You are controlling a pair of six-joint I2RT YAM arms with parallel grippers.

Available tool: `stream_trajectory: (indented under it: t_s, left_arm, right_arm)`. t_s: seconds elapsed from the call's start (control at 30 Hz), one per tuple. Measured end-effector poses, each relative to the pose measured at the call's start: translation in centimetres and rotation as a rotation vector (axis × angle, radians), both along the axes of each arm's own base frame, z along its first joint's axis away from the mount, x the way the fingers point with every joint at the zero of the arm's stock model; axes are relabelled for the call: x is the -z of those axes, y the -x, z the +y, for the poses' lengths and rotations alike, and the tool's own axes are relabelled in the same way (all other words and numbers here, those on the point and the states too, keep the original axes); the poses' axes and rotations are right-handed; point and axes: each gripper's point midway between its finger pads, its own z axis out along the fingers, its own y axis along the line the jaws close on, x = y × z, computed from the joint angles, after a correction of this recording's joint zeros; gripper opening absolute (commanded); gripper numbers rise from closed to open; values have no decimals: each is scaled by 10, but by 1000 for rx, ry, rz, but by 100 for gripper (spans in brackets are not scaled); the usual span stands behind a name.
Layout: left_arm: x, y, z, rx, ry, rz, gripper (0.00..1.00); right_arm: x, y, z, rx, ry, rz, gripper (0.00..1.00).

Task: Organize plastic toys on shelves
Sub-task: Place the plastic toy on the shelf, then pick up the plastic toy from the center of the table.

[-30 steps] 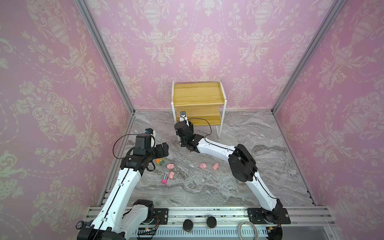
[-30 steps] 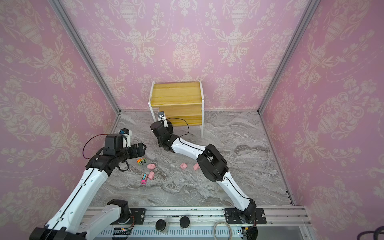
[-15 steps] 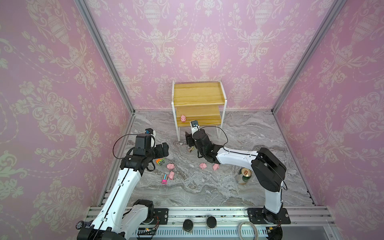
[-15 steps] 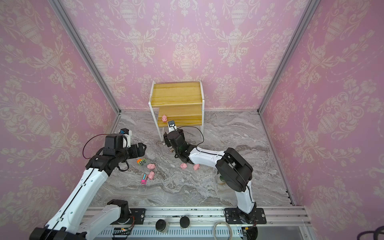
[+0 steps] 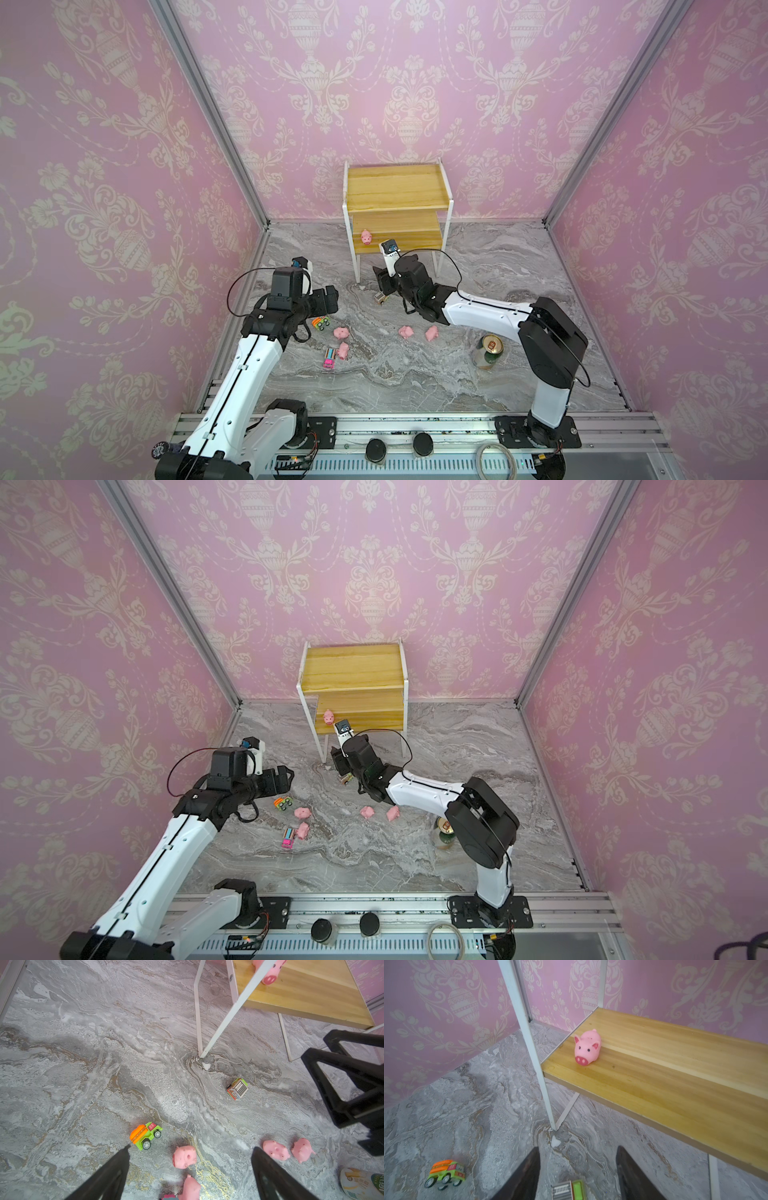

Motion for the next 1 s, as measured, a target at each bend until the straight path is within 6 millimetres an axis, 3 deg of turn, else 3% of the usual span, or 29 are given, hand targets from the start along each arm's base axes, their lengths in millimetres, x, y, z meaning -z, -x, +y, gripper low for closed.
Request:
stream_trajectory:
  t_s: [0.17, 0.4, 0.5, 0.63, 1.0]
  left_arm:
    - [9, 0, -2, 7, -1, 31, 93]
    - [26, 2, -23, 78, -18, 91, 92]
    - [34, 5, -33, 115, -34, 118, 92]
    - [42, 9, -43, 152, -52, 147, 92]
    - [49, 16, -57, 210, -95, 169, 91]
  right_arm:
    - [7, 35, -25, -34, 58, 86, 60]
    - [84, 85, -61, -30, 216, 316, 60]
    - [102, 102, -85, 24, 233, 389, 60]
    - [106, 114, -105, 100, 198, 447, 59]
    - [120, 129, -128, 260, 133, 567, 51]
